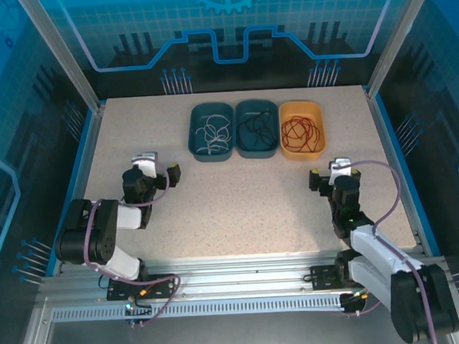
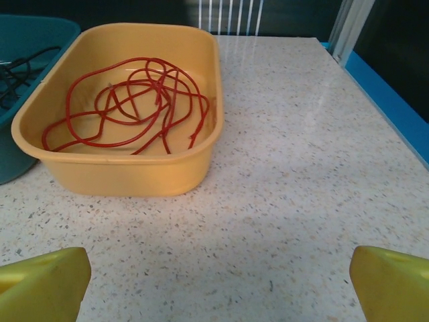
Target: Untangle the cables
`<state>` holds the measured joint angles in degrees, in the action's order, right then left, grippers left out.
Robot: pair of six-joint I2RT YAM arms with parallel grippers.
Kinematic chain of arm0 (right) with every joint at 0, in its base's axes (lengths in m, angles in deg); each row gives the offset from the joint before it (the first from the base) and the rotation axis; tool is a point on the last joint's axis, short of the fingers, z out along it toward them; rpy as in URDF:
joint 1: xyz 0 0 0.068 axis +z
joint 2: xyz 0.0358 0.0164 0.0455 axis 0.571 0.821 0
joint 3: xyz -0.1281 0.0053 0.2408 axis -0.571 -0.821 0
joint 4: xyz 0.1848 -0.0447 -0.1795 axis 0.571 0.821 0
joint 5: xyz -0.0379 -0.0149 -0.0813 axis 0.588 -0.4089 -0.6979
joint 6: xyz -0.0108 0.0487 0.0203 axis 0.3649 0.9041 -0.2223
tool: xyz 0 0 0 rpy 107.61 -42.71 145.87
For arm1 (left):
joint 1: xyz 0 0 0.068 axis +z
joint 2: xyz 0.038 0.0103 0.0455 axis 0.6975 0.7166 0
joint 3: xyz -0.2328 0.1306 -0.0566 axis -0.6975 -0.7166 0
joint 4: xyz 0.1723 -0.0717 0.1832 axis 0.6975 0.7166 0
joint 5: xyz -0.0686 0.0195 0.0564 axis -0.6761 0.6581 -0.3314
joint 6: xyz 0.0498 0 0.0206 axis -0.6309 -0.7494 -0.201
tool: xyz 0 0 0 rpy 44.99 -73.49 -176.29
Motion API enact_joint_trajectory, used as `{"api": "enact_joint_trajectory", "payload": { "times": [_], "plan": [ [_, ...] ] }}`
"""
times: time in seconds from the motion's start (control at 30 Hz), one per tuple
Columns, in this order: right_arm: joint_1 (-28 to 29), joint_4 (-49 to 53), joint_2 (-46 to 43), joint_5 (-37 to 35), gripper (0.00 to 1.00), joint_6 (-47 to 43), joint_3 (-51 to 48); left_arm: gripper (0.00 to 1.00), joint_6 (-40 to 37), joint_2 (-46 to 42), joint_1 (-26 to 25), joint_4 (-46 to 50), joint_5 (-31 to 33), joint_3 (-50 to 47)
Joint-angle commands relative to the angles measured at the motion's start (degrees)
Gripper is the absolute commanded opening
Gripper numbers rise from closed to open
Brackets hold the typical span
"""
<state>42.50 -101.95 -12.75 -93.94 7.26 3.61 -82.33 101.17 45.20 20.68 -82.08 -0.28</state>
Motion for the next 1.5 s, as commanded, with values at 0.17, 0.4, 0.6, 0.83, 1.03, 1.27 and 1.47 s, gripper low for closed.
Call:
{"api": "enact_joint_trajectory", "payload": {
  "times": [0.17, 0.4, 0.6, 0.83, 1.03, 1.27, 1.47],
  "plan": [
    [-3.1, -22.3, 11.2, 5.1, 1.00, -1.9, -1.4, 0.99, 0.6, 0.1, 1.2, 2.4, 0.8, 1.6],
    [-3.8, -31.3, 20.1, 8.9, 1.00, -2.1, 0.6, 0.99, 0.6, 0.1, 1.1, 2.5, 1.0, 1.6],
    [-3.9, -32.4, 26.6, 9.1, 1.00, -3.2, 3.9, 0.99, 0.6, 0.1, 1.1, 2.6, 1.0, 1.7],
    [-4.0, -29.8, 33.9, 10.8, 1.00, -3.5, 8.8, 0.99, 0.5, 0.1, 1.1, 2.6, 1.0, 1.6],
    [-3.9, -25.8, 35.1, 13.7, 1.00, -4.6, 11.5, 0.99, 0.6, 0.1, 1.2, 2.5, 1.1, 1.7],
    [-6.9, -25.3, 35.2, 26.2, 1.00, -5.5, 12.0, 0.99, 0.6, 0.1, 1.1, 2.6, 1.1, 1.6],
    [-6.4, -25.1, 35.3, 23.7, 1.00, -5.3, 12.1, 0.99, 0.6, 0.1, 1.1, 2.6, 1.1, 1.7]
  ]
}}
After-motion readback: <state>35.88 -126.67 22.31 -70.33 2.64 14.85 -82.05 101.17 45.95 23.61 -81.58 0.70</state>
